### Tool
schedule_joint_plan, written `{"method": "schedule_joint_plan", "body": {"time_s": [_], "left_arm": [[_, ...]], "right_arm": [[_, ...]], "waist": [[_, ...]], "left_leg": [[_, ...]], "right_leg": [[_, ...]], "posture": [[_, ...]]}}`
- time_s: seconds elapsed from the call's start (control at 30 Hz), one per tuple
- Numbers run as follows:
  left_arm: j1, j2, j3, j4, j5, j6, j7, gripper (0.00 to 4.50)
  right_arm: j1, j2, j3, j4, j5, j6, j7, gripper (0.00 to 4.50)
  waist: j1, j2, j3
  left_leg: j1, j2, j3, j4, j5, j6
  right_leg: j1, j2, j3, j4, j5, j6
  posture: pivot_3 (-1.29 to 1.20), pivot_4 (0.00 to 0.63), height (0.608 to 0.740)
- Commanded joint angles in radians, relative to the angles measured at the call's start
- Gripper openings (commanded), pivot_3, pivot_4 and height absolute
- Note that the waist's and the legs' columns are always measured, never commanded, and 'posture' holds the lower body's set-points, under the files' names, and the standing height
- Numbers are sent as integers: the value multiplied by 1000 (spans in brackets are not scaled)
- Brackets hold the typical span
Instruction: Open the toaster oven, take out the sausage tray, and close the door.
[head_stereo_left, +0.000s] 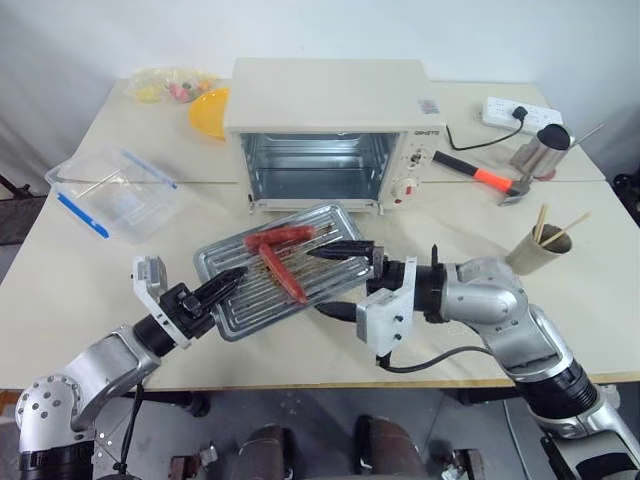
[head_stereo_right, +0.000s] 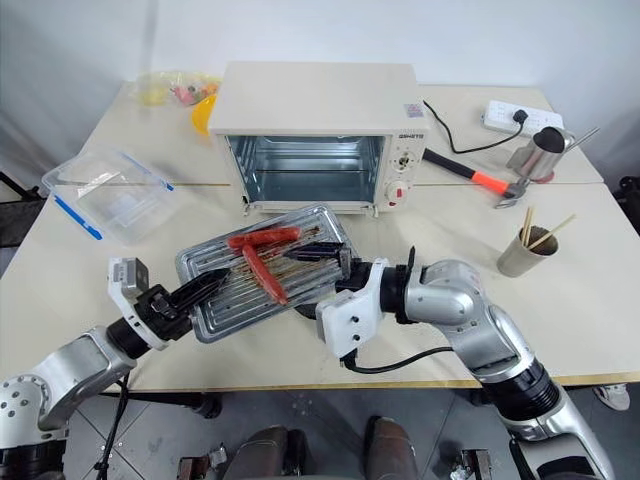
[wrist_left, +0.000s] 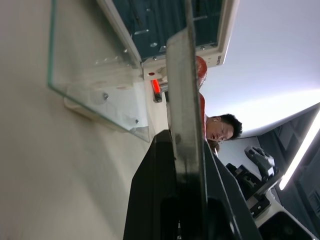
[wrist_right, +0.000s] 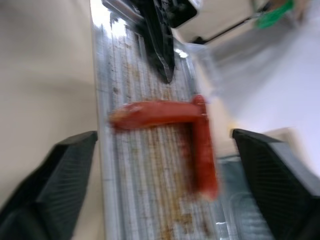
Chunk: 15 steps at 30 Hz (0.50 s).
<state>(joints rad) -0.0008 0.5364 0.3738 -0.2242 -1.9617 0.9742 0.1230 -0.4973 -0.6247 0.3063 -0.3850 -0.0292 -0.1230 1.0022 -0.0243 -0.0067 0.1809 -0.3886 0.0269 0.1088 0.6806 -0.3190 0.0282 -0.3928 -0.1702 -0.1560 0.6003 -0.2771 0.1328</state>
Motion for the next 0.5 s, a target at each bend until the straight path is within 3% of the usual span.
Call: {"method": "schedule_joint_plan", "body": {"time_s": [0.03,0.2,0.5], "left_arm": [[12,-21,30,-65,-10,-14,5,0],[54,-95,89,-129,-10,-65,25,0],[236,-226,196,-293,-10,-192,60,0]], "right_arm": [[2,-43,-47,-57,178,128,88,4472],[8,-97,-166,-76,529,400,180,4472],[-76,-143,-323,373,640,324,472,4472]], "waist": [[0,0,0],[1,0,0],[-2,0,0]], "left_leg": [[0,0,0,0,0,0],[0,1,0,0,0,0],[-1,2,2,0,-2,1]], "right_leg": [[0,0,0,0,0,0],[1,0,0,-3,0,-1],[2,2,0,-8,-1,-2]], "posture": [[0,150,740],[0,150,740],[0,150,740]]}}
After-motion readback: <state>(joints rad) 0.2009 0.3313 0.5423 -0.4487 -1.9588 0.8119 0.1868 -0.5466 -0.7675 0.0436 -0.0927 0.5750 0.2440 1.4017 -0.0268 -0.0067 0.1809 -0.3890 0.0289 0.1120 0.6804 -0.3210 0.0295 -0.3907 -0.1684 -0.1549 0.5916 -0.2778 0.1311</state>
